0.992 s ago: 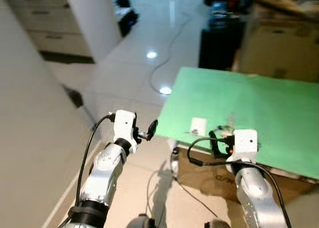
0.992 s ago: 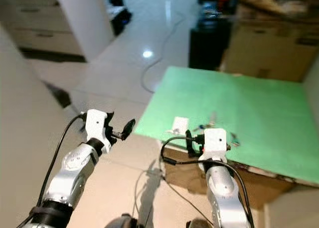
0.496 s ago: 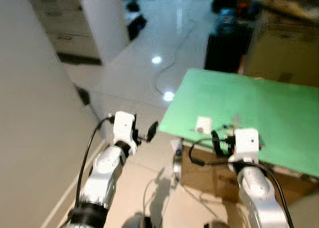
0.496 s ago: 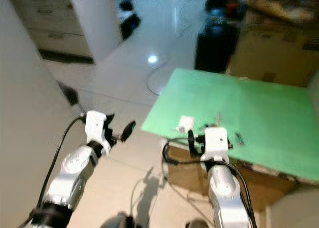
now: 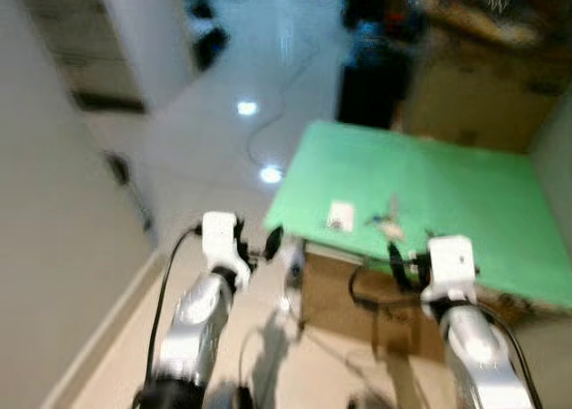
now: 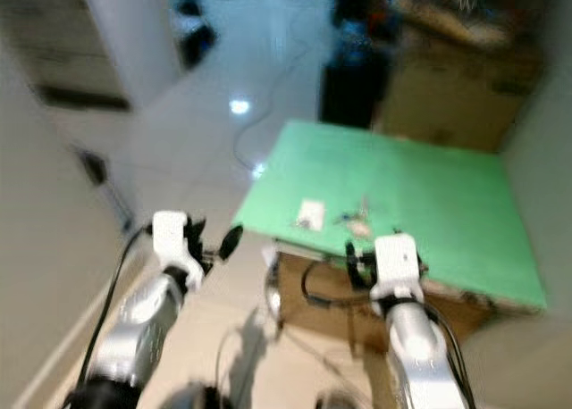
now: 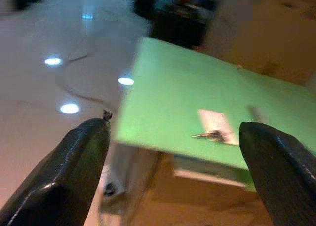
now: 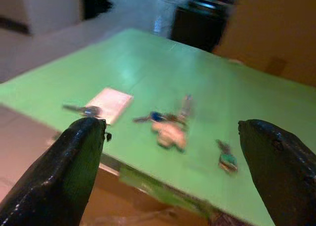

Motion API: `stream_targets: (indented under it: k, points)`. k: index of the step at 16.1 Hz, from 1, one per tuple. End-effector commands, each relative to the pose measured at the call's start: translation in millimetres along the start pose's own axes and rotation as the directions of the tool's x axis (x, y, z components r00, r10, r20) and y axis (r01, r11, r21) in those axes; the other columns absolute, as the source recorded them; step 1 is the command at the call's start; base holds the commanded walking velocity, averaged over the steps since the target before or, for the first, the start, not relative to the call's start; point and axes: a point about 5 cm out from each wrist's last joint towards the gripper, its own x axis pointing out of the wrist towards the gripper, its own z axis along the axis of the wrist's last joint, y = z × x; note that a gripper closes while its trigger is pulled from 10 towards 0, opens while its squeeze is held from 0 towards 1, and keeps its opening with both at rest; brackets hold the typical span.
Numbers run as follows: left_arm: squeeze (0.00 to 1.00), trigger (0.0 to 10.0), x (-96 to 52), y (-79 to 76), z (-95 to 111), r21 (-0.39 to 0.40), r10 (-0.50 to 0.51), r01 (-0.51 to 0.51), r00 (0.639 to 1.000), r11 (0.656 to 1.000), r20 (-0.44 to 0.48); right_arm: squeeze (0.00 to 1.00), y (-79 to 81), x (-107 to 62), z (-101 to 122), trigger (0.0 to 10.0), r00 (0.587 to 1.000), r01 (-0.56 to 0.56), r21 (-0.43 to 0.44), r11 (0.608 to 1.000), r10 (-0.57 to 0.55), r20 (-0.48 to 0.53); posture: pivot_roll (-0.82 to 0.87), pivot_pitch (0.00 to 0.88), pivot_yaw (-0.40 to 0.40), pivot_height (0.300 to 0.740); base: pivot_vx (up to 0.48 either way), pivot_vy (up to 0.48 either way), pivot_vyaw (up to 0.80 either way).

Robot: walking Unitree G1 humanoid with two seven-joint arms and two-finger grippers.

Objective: Hang keys on a hook

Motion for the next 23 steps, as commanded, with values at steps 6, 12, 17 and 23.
stream_targets:
  k: [6,12,17,23]
  points:
    - [0.00,10.0,-4.5,1.6,-3,0.008,0.038,-0.038,0.999,0.999,0.007,0.00,3.2,9.5,10,10.0,0.998,-0.062,0.020,0.998,0.062,0.019,-0.15,0.048,0.004,0.686,0.000,0.000,0.00]
    - [0.00,10.0,-1.1,-11.5,-7,0.008,0.013,-0.013,1.000,1.000,0.008,0.00,-1.6,8.3,12,10.0,0.997,-0.073,0.002,0.997,0.073,0.015,-0.18,0.049,-0.021,0.686,0.000,-0.320,0.00]
    - [0.00,10.0,-1.5,-14.6,-5,0.070,-0.017,0.016,1.000,0.997,0.012,0.00,0.6,11.2,11,10.0,0.997,-0.077,0.014,0.997,0.077,0.008,-0.16,0.051,-0.025,0.686,0.000,0.000,0.00]
    - [0.00,10.0,0.9,-10.9,0,0.082,-0.031,0.029,0.999,0.996,0.020,0.00,8.2,13.6,11,10.0,0.997,-0.073,0.035,0.997,0.073,0.019,-0.16,0.052,0.007,0.686,0.082,-0.137,0.00]
